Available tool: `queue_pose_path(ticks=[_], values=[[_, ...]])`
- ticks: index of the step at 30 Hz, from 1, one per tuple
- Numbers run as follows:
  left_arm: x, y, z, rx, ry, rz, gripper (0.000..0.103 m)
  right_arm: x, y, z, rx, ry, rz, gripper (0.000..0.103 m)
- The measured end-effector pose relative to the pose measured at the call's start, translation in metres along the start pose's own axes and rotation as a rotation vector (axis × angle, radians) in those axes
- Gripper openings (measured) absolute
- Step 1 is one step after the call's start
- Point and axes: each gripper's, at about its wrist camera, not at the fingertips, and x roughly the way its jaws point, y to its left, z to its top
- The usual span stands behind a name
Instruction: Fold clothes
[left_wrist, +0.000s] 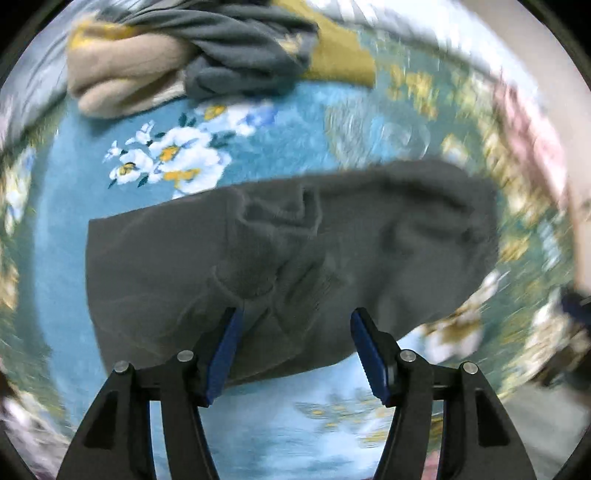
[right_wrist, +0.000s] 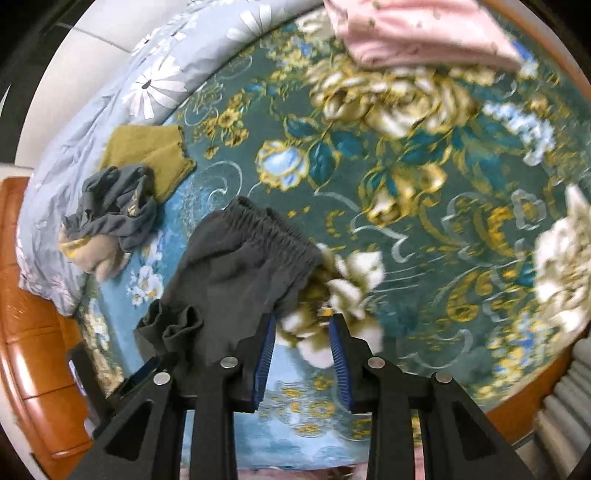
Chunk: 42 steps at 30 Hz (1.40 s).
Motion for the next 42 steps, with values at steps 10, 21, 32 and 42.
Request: queue_pose_path(ticks=[10, 21, 32, 42], values=[[0.006, 0.082, 0.026, -0.441, 0.030, 0.111, 0.063, 0.082, -0.021, 0.021, 0.149, 0.112, 0.117, 0.047], [0.081, 0.004, 0.042, -0.167, 0.180, 0.342, 0.063, 0.128, -0.043, 0.028, 0.265, 0.142, 0.206, 0.057], [0.089, 0.009, 0.056, -0.135, 0.282, 0.300, 0.063, 0.142, -0.054, 0.025, 0.336, 0.129, 0.284, 0.063], [-0.001, 0.078, -0.001, -0.342, 0.164, 0.176, 0.063, 0.145, -0.045, 0.024, 0.410, 0.045, 0.385, 0.056]])
